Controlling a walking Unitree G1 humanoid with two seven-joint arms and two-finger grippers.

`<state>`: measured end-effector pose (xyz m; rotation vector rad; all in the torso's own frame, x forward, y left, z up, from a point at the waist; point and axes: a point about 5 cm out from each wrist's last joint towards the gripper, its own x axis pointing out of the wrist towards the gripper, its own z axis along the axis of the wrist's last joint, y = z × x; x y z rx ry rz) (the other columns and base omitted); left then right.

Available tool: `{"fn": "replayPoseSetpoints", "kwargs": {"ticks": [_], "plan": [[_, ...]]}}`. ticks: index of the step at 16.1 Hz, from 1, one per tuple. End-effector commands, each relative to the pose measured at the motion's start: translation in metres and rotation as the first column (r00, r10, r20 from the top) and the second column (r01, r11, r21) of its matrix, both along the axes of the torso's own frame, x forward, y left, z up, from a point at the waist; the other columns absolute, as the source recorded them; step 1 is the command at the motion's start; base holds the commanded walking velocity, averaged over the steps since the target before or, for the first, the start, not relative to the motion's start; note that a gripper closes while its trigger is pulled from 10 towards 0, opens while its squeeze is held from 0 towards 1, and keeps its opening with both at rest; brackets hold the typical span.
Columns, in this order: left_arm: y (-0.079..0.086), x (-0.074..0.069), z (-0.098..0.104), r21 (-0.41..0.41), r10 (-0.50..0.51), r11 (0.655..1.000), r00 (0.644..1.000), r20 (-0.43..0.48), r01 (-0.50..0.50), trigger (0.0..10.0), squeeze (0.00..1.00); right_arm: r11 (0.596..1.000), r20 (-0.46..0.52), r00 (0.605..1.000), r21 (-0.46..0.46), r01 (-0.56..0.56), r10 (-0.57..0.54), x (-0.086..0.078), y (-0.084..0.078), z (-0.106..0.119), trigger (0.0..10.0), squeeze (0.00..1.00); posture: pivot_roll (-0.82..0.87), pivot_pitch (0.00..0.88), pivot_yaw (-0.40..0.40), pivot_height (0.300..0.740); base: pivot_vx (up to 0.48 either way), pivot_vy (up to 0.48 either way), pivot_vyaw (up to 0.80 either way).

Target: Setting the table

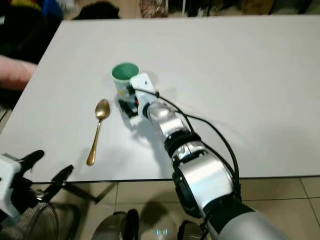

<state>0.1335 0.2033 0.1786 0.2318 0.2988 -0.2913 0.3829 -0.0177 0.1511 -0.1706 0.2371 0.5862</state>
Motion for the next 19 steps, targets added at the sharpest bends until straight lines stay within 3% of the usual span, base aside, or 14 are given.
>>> {"fn": "replayPoseSetpoints", "kwargs": {"ticks": [1,4,8,12,15,16,17,18,19], "plan": [[0.004,-0.005,0.004,0.025,0.003,1.0,1.0,0.003,-0.003,10.0,0.0,1.0,0.011,1.0,0.022,0.002,-0.002,0.001,0.007,0.007,10.0,0.0,0.3,0.259,0.079,0.74,0.0,0.0,0.0],[0.009,-0.006,0.007,0.037,0.021,0.999,1.0,0.015,-0.022,10.0,0.0,0.999,0.034,0.999,0.05,-0.004,0.002,0.003,0.012,0.017,10.0,0.0,0.3,0.229,0.065,0.74,0.0,0.0,0.0],[-0.003,0.007,0.008,-0.003,0.012,1.0,0.999,0.048,-0.012,10.0,0.0,0.998,0.058,0.998,0.068,-0.001,-0.003,0.007,0.0,0.021,10.0,0.0,0.25,0.14,0.056,0.74,0.0,0.0,0.0],[-0.011,0.042,-0.005,-0.055,0.019,0.998,0.996,0.091,-0.014,10.0,0.0,0.994,0.066,0.998,0.106,-0.028,0.021,0.009,-0.032,0.01,10.0,0.0,0.14,0.023,0.076,0.74,0.0,0.0,0.0],[-0.013,0.056,-0.007,-0.105,0.057,0.993,0.991,0.12,-0.044,10.0,0.0,0.987,0.087,0.995,0.152,-0.057,0.044,0.008,-0.053,0.009,10.0,0.0,0.09,0.0,0.089,0.74,0.0,0.0,0.0],[-0.015,0.062,-0.01,-0.206,0.118,0.974,0.988,0.1,-0.095,10.0,0.0,0.973,0.108,0.99,0.199,-0.116,0.096,0.004,-0.07,0.008,10.0,0.0,0.07,0.0,0.098,0.74,0.0,0.0,0.0],[-0.017,0.064,-0.011,-0.25,0.133,0.962,0.987,0.085,-0.108,10.0,0.0,0.965,0.121,0.985,0.219,-0.143,0.119,0.001,-0.077,0.007,10.0,0.0,0.07,0.0,0.1,0.74,0.0,0.0,0.0],[-0.023,0.067,-0.016,-0.279,0.137,0.953,0.989,0.059,-0.115,10.0,0.0,0.949,0.163,0.979,0.27,-0.162,0.121,-0.01,-0.098,0.011,10.0,0.0,0.05,0.0,0.11,0.74,0.0,0.0,0.0],[-0.027,0.068,-0.02,-0.284,0.134,0.952,0.99,0.051,-0.114,10.0,0.0,0.946,0.178,0.978,0.285,-0.156,0.108,-0.018,-0.108,0.014,10.0,0.0,0.04,0.0,0.115,0.74,0.0,0.0,0.0]]}}
